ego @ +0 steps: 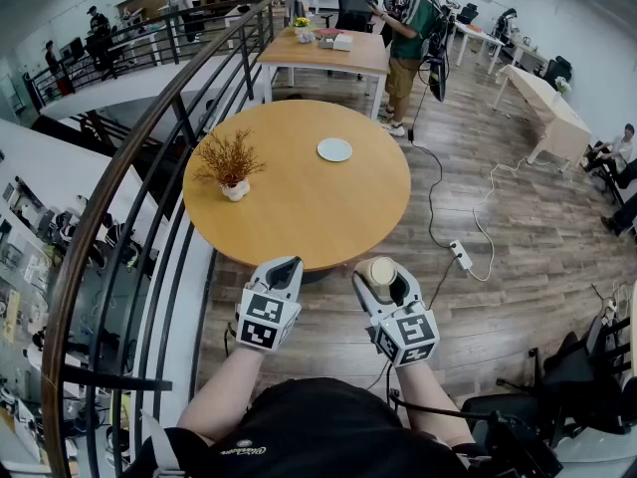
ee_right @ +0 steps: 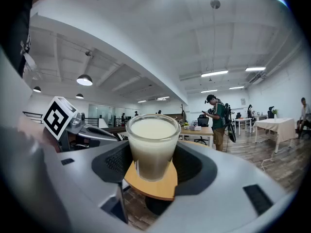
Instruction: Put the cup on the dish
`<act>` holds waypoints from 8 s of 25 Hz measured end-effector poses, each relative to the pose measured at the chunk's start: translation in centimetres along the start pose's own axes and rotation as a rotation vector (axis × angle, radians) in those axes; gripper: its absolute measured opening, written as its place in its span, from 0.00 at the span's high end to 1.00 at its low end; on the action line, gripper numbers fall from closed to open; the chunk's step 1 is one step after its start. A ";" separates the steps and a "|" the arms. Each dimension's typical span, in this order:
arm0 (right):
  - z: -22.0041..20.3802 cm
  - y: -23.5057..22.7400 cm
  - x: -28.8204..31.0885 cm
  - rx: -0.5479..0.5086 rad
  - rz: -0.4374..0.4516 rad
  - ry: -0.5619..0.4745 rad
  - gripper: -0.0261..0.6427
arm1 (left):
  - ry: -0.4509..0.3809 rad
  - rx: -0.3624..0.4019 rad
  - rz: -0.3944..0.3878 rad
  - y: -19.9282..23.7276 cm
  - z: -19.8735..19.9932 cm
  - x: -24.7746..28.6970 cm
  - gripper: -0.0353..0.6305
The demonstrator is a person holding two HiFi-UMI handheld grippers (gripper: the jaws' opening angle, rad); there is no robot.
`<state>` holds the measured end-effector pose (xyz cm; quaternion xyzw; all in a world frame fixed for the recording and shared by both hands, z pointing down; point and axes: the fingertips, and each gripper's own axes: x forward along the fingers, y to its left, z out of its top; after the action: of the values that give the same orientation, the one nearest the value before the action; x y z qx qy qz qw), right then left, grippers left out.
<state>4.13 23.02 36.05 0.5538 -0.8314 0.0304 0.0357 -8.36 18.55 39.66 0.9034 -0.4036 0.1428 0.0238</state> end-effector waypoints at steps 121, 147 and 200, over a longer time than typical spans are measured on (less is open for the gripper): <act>2.6 -17.8 32.7 0.013 0.032 0.037 0.58 | 0.042 -0.030 -0.050 18.1 6.7 31.2 0.94; -3.5 -20.3 34.1 0.038 0.103 0.180 0.58 | 0.195 -0.093 -0.017 16.5 1.4 34.7 0.94; -16.5 -30.4 54.7 -0.025 0.004 0.379 0.58 | 0.369 -0.235 -0.051 20.7 -8.4 44.9 0.94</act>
<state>11.58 -37.38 57.93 0.5361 -0.8110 0.1241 0.1985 2.86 -26.50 58.70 0.8629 -0.3835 0.2570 0.2057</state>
